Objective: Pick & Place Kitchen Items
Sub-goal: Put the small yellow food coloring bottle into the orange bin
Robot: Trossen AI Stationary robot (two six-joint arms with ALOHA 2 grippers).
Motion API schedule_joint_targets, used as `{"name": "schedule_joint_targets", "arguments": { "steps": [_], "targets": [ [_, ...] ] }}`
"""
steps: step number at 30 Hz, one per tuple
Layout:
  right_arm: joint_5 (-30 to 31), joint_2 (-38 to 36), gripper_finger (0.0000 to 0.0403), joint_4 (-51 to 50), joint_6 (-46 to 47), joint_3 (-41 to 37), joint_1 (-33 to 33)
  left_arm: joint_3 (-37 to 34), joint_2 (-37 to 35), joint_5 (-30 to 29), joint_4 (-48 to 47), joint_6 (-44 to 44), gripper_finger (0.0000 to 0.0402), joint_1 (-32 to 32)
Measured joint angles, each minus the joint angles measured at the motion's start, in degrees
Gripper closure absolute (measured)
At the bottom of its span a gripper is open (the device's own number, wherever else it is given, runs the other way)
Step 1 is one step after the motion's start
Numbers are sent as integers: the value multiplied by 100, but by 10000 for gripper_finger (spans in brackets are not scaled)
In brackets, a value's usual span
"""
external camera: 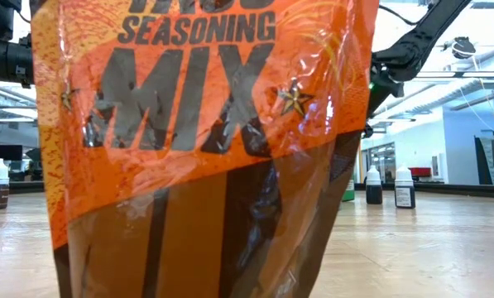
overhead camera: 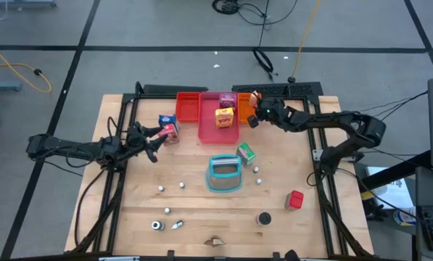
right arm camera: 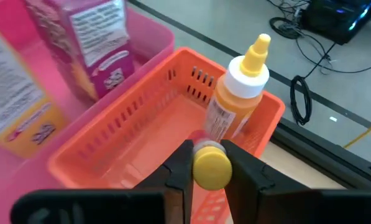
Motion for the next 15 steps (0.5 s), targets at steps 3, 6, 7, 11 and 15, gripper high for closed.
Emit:
{"name": "schedule_joint_targets", "arguments": {
  "steps": [3,6,7,11,15],
  "targets": [
    [-1,97,340,151,-1,-4,-89,0,0,0,0,0,204,2],
    [-2,114,340,252,-2,0,-155,1,1,-1,-1,2,204,1],
    [0,114,340,310,-4,0,-163,1,1,-2,2,2,204,1],
    [-2,114,331,537,-20,0,-161,0,2,-41,0,7,204,0],
    [-2,114,317,649,-23,0,-161,2,1,-44,-2,4,204,1]
  ]
}}
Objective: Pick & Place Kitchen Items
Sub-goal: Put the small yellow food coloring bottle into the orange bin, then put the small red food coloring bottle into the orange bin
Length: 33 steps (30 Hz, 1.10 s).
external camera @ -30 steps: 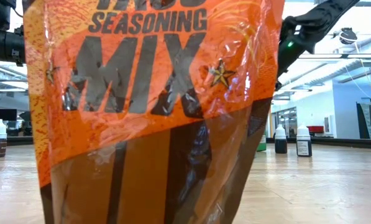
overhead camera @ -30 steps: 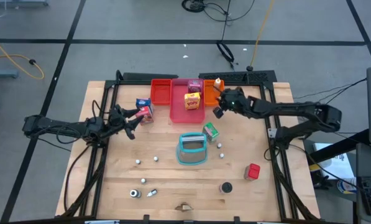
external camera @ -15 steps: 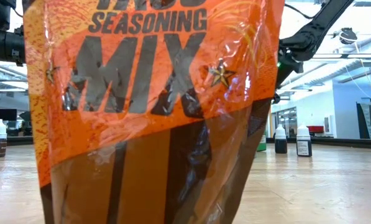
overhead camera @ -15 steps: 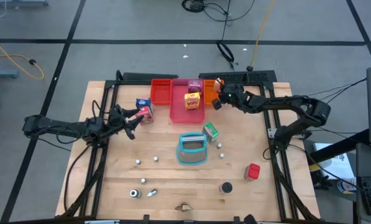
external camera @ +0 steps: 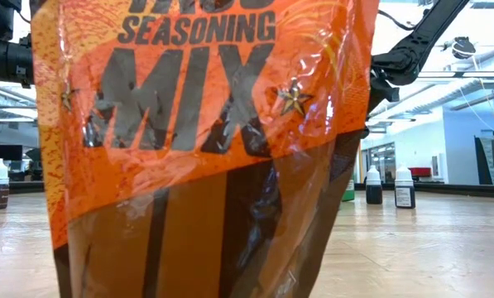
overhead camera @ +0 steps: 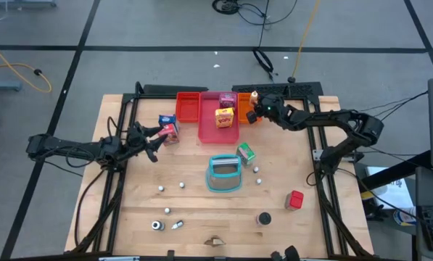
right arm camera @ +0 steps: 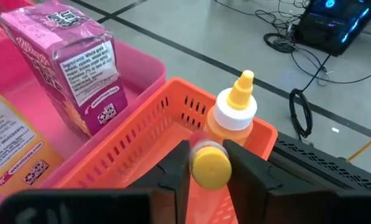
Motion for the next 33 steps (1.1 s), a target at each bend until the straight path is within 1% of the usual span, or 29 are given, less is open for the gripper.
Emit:
{"name": "schedule_joint_targets", "arguments": {
  "steps": [11,15,19,22,26,29,33],
  "targets": [
    [0,0,287,-30,-143,0,2,-2,1,0,0,-2,204,-1],
    [0,-2,285,-32,-190,0,18,-2,0,0,0,-4,204,0],
    [-2,-173,289,-254,-255,0,163,-2,0,0,0,-4,204,1],
    [-9,-461,293,-691,-305,0,365,0,0,0,-2,-6,204,0],
    [-29,-978,295,-1465,-123,0,766,-2,1,0,-4,-7,204,-1],
    [-161,-1397,298,-2141,-75,-2,1138,0,1,0,-6,-7,204,1],
    [-308,-1968,298,-2958,289,-2,1680,-1,1,0,-7,-17,204,-1]
  ]
}}
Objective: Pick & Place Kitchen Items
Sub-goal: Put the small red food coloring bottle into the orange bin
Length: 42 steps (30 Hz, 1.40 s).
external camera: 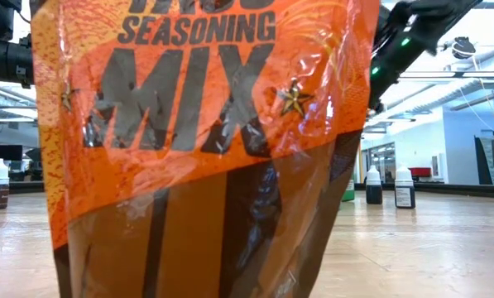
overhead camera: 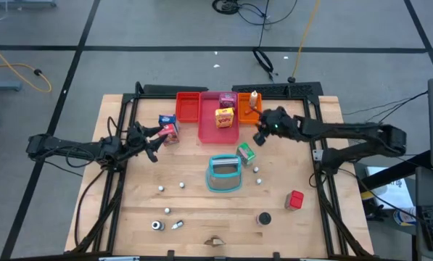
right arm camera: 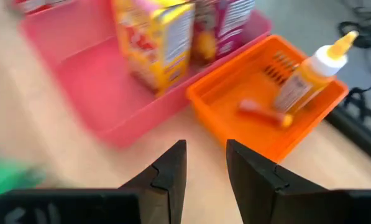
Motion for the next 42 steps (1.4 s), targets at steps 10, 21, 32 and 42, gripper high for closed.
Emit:
{"name": "schedule_joint_targets", "arguments": {
  "steps": [10,21,32,42],
  "targets": [
    [17,-805,301,-1135,1162,-2,1727,-1,-2,2,4,-22,204,2],
    [18,-804,312,-826,2062,-616,3161,0,-2,2,6,-48,204,0],
    [35,-802,312,1204,1957,-1948,3364,1,-2,4,4,-68,204,2],
    [34,-664,312,2654,1806,-2679,3364,-1,-1,0,6,-30,204,0]
  ]
}}
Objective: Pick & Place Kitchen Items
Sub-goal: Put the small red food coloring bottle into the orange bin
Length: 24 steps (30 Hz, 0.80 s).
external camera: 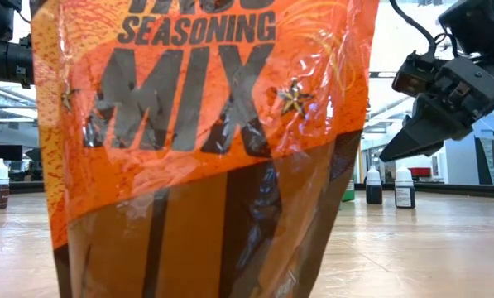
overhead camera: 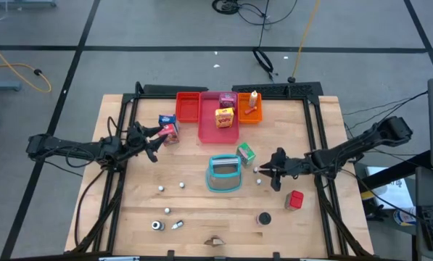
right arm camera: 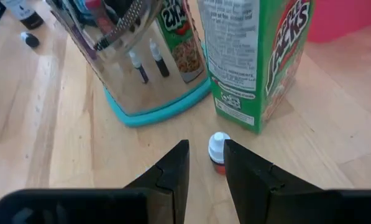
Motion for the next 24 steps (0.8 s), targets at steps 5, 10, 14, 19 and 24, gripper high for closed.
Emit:
{"name": "schedule_joint_targets", "arguments": {
  "steps": [5,10,14,19,24],
  "targets": [
    [126,436,312,157,-109,-11,0,1,1,-2,-1,26,204,0],
    [305,820,312,545,-266,-13,-9,1,1,-6,-10,29,204,0],
    [290,1075,312,928,-328,-13,-9,2,1,-32,-55,32,204,0],
    [300,1427,312,1239,-525,-13,-11,0,1,-50,-128,34,204,1],
    [302,1710,312,1645,-660,-13,-23,0,0,-50,-128,37,204,0]
  ]
}}
